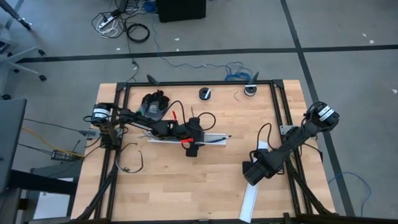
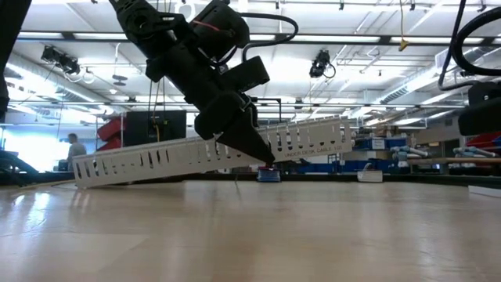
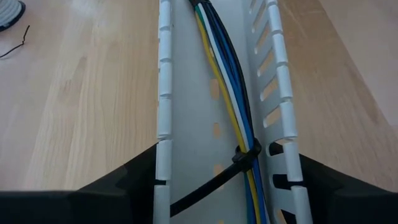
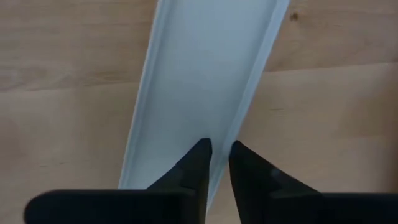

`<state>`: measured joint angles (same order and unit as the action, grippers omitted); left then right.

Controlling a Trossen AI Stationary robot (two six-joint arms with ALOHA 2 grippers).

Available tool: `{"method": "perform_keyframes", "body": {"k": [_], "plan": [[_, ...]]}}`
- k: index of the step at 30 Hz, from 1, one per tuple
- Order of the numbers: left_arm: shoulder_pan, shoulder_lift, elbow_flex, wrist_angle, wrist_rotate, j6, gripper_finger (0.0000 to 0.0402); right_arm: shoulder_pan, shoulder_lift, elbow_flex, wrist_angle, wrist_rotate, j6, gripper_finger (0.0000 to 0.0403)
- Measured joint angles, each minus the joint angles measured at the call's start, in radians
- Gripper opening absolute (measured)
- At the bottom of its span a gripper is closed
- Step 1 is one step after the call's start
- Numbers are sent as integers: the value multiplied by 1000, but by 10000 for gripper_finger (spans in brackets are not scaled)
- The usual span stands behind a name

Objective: Ziptie cables
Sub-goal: Close the white cable duct

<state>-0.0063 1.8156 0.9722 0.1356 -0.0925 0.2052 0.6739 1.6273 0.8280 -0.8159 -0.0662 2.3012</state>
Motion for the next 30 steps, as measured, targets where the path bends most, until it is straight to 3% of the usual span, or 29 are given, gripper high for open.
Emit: {"method": "perform_keyframes", "body": {"k": [10,22,30], "plan": [[0,0,0,1,0,-5,243,1,-19,-3,-21,110,-81,5],[0,0,0,1,0,-13,243,0,-30,-5,-25,222,-157,1],[3,0,-1,-56,20,-60,243,27,-165,28,-179,405,-201,1]]}}
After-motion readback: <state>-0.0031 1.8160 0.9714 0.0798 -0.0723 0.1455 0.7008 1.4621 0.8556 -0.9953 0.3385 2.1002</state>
